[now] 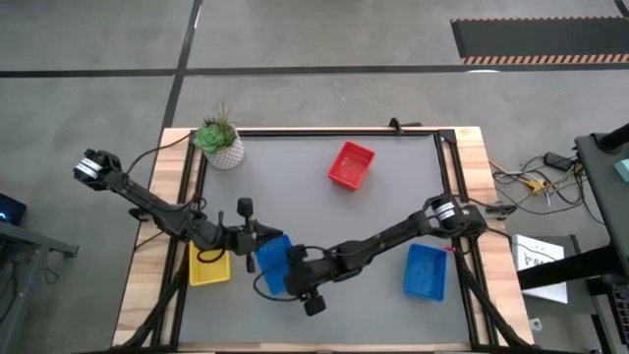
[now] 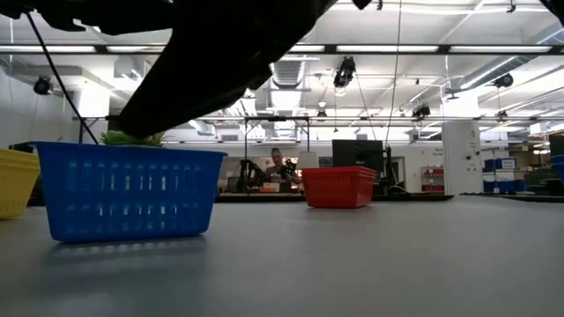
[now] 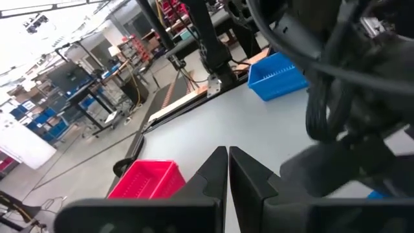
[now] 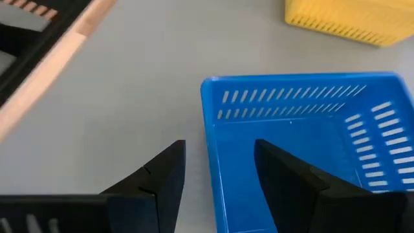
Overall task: Stack baskets by color
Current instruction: Stack the left blue bin on the right blue bin, then return to Home Position
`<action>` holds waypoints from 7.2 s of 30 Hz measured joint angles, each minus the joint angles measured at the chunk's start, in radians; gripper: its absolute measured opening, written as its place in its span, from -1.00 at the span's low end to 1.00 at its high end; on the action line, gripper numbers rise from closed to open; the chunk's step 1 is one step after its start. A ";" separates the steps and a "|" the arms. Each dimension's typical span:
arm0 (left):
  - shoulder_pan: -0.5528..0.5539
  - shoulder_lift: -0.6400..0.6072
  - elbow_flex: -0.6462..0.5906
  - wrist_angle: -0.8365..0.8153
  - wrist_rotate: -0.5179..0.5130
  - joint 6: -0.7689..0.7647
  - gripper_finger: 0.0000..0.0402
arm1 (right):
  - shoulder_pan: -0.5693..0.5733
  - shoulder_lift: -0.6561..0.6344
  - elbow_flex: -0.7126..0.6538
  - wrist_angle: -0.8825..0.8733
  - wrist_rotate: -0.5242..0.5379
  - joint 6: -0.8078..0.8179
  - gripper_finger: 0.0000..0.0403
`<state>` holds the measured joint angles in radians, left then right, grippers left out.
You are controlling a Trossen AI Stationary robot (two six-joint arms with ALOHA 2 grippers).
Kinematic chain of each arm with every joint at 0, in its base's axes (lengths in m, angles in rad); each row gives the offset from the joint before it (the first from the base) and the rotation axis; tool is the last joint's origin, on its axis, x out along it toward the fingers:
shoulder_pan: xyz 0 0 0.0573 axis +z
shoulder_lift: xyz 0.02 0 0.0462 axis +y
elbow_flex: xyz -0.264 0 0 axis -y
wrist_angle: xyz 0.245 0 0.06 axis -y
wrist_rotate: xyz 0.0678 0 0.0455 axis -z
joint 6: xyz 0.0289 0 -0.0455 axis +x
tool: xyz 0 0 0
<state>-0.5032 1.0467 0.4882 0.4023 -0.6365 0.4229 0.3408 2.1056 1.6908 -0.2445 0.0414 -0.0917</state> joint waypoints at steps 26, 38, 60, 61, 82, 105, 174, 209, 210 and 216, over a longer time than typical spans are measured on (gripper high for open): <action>-0.004 0.004 -0.003 0.009 0.002 -0.001 -1.00 | -0.010 0.101 0.104 -0.125 0.003 -0.032 -0.88; -0.005 0.004 -0.003 0.009 0.003 -0.002 -1.00 | -0.009 0.086 0.105 -0.132 0.004 -0.082 -0.96; -0.021 0.004 -0.002 0.012 0.003 -0.025 -1.00 | 0.058 -0.183 -0.033 -0.461 0.115 0.049 -0.96; -0.021 0.004 -0.002 0.012 0.003 -0.025 -1.00 | 0.062 -0.213 -0.059 -0.460 0.120 0.076 -0.96; -0.021 0.004 -0.003 0.009 0.002 -0.024 -1.00 | 0.463 -0.717 -0.404 -0.745 0.394 0.899 -0.96; -0.020 0.004 -0.004 0.008 -0.025 -0.024 -1.00 | 0.808 -0.688 -0.559 -0.907 0.423 1.533 -0.96; 0.114 -0.682 -0.407 -0.002 0.155 0.004 -1.00 | -0.013 -1.317 -1.396 0.725 0.104 -0.258 -0.96; 0.125 -0.760 -0.482 0.078 -0.022 0.029 -1.00 | -0.263 -1.918 -1.664 0.413 -0.173 -0.371 -0.96; 0.125 -0.761 -0.482 0.078 -0.024 0.029 -1.00 | -0.263 -1.939 -1.671 0.416 -0.173 -0.378 -0.96; 0.124 -0.746 -0.483 0.079 -0.024 0.029 -1.00 | -0.263 -2.070 -1.669 0.418 -0.173 -0.348 -0.96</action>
<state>-0.3790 0.3003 0.0053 0.4808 -0.6609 0.4522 0.0776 0.0360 0.0216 0.1734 -0.1314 -0.4392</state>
